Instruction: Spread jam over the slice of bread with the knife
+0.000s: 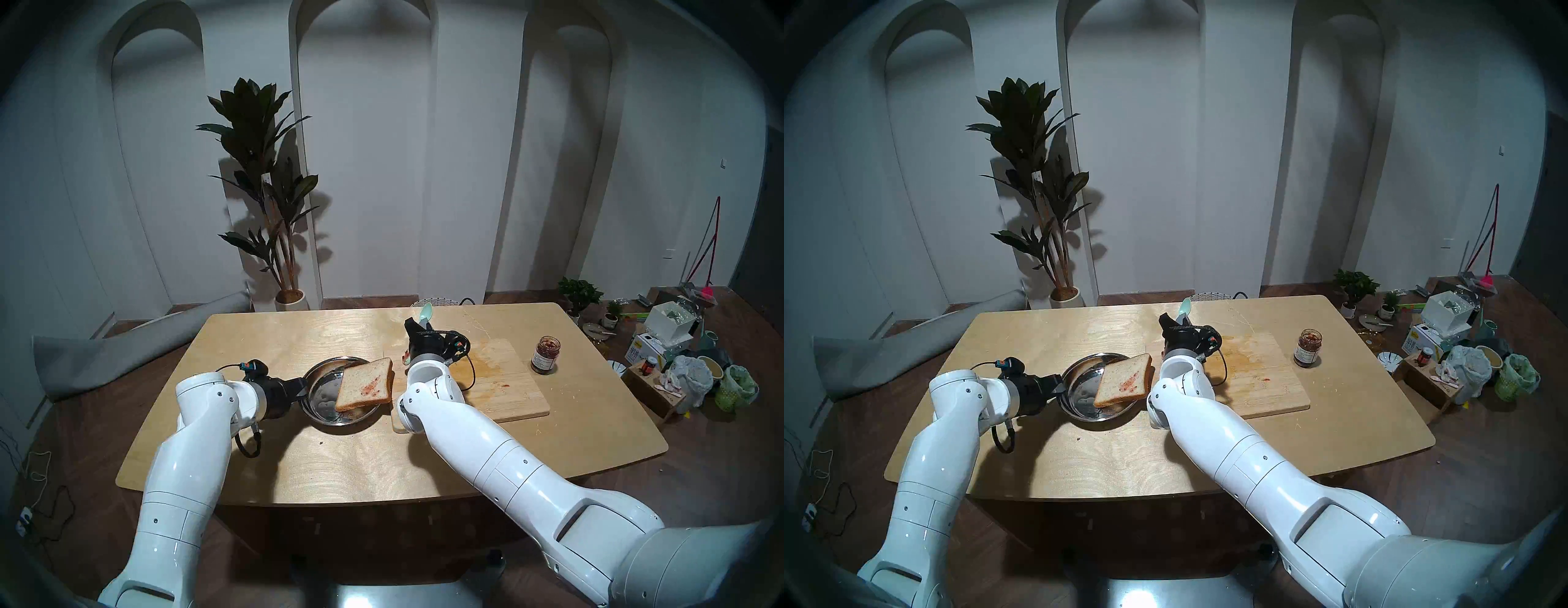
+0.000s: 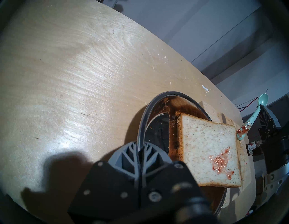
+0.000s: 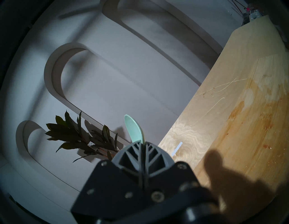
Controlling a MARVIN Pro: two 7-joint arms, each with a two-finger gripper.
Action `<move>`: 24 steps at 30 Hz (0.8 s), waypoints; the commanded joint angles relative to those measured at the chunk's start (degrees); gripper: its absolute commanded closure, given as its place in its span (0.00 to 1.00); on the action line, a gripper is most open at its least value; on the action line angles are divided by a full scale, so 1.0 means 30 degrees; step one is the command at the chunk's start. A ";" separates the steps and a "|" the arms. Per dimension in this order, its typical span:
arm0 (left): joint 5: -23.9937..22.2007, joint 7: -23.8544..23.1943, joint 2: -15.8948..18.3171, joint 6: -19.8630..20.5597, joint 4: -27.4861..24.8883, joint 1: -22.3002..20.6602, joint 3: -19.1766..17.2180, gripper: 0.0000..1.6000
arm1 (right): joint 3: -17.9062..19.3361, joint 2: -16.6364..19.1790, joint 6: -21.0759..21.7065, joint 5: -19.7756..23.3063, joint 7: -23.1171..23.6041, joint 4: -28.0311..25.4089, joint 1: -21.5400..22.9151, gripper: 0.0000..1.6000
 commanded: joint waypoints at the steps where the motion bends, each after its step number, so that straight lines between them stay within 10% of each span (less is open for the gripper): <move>1: 0.0034 0.0037 -0.0096 -0.0137 -0.0524 -0.0196 0.0066 0.05 | 0.0548 0.0096 -0.0202 0.0563 0.0113 -0.2060 -0.0122 1.00; 24: -0.0126 -0.0614 0.0552 -0.1746 -0.5723 0.1709 -0.2478 0.00 | 0.3532 0.2491 0.0123 0.3805 -0.2398 -0.7384 -0.2152 1.00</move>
